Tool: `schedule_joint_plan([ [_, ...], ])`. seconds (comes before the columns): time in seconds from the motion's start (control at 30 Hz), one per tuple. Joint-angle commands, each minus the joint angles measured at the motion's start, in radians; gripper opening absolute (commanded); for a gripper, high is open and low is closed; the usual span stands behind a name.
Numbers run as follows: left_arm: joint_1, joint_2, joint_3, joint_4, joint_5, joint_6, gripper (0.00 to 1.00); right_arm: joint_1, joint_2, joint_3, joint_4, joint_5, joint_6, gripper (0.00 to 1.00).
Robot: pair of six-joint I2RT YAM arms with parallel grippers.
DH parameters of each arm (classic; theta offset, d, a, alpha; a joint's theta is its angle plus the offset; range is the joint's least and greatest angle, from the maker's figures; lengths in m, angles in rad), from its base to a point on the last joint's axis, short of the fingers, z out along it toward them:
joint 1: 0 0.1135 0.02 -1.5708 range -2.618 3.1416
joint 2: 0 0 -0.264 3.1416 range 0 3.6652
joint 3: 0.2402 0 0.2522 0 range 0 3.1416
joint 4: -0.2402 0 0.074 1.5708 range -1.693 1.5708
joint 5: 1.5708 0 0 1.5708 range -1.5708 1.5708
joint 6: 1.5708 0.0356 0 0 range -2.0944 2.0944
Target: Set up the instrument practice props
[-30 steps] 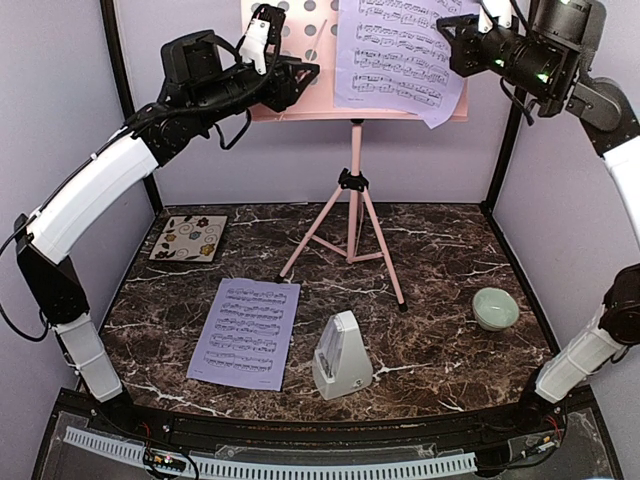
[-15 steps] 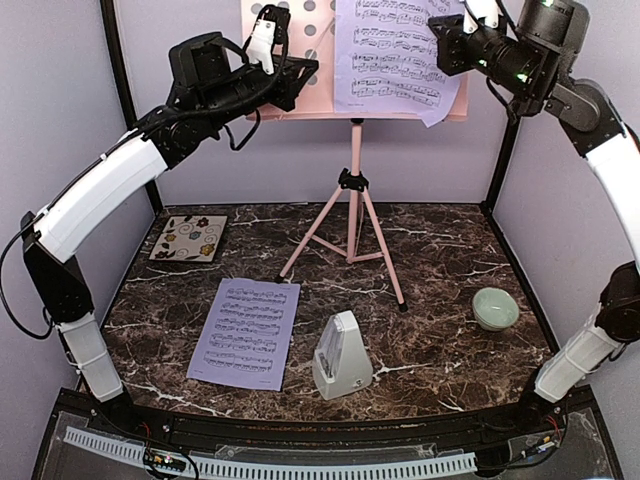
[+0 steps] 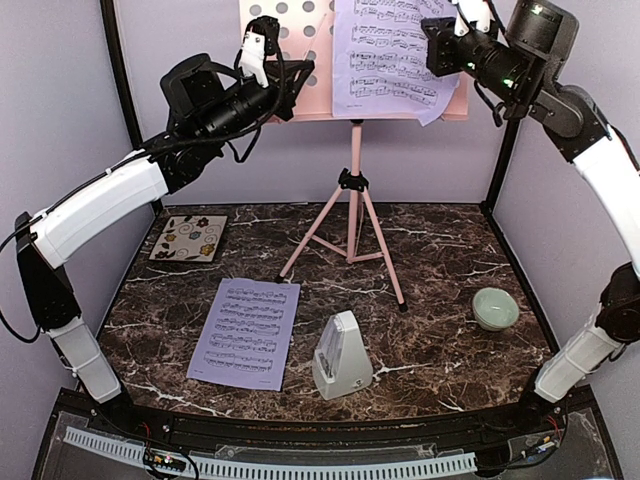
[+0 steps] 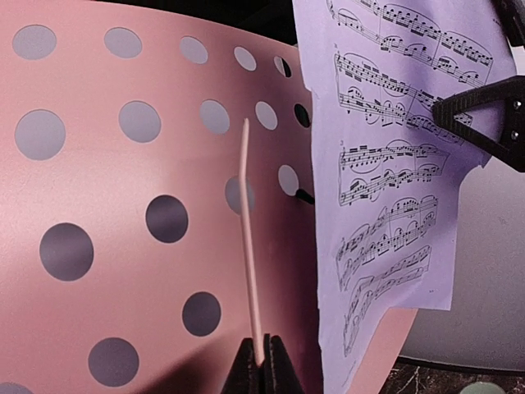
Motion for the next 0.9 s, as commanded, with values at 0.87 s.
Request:
schedule_joint_plan([
  [0.87,-0.003,-0.054,-0.069,0.188,0.066,0.103,0.00,-0.007,-0.009,0.070,0.003,0.142,0.035,0.00],
])
